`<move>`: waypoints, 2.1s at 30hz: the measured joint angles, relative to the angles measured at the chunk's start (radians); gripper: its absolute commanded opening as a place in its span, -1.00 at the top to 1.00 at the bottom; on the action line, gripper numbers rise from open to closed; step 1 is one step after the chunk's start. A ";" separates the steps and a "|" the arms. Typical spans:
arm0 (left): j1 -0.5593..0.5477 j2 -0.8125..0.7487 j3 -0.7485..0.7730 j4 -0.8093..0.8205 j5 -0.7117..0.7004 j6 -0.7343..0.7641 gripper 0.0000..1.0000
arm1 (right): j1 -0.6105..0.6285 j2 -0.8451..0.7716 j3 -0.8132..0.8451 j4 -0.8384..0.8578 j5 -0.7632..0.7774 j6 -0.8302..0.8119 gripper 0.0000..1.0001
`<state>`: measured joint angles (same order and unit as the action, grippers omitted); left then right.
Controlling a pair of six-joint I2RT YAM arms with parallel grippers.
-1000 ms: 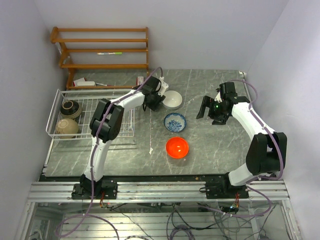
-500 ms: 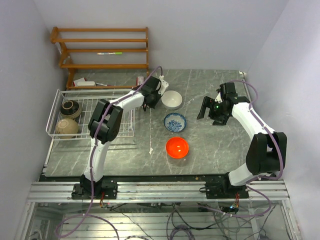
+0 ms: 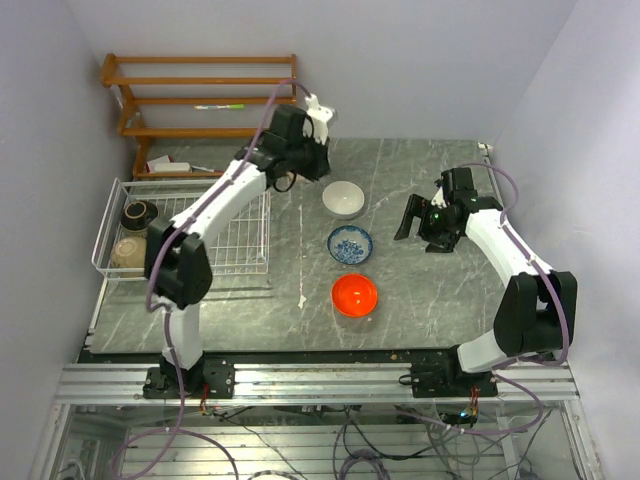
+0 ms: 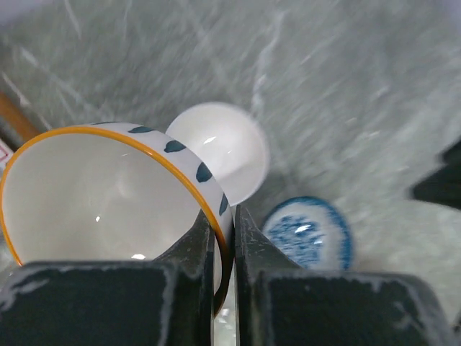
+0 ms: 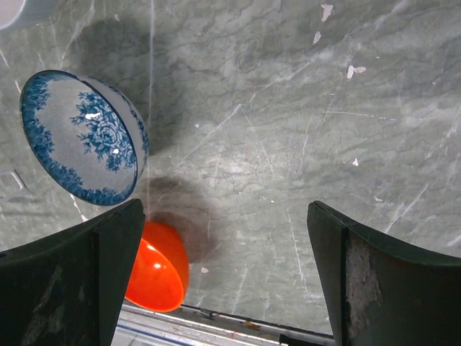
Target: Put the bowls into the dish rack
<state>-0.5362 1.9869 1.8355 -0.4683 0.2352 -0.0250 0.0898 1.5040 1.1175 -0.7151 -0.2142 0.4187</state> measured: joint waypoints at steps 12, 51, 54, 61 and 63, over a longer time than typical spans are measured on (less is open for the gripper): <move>0.424 -0.542 -0.458 0.357 0.342 -0.521 0.86 | -0.003 -0.021 0.000 0.007 -0.031 -0.011 -0.86; 0.636 -0.346 -1.077 0.994 0.537 -1.167 0.86 | -0.003 -0.059 -0.024 0.009 -0.056 -0.023 -0.84; 0.636 -0.335 -1.078 1.013 0.548 -1.149 0.86 | -0.003 -0.055 -0.024 0.015 -0.056 -0.022 -0.84; 0.646 -0.333 -1.078 1.011 0.570 -1.068 0.77 | -0.003 -0.055 -0.028 0.025 -0.056 -0.022 -0.84; 0.658 -0.340 -1.078 0.990 0.577 -1.030 0.65 | -0.003 -0.055 -0.037 0.032 -0.056 -0.021 -0.84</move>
<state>0.1223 1.6466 0.7578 0.5217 0.8120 -1.0554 0.0868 1.4494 1.0801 -0.6830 -0.2703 0.3977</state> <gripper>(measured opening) 0.141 0.922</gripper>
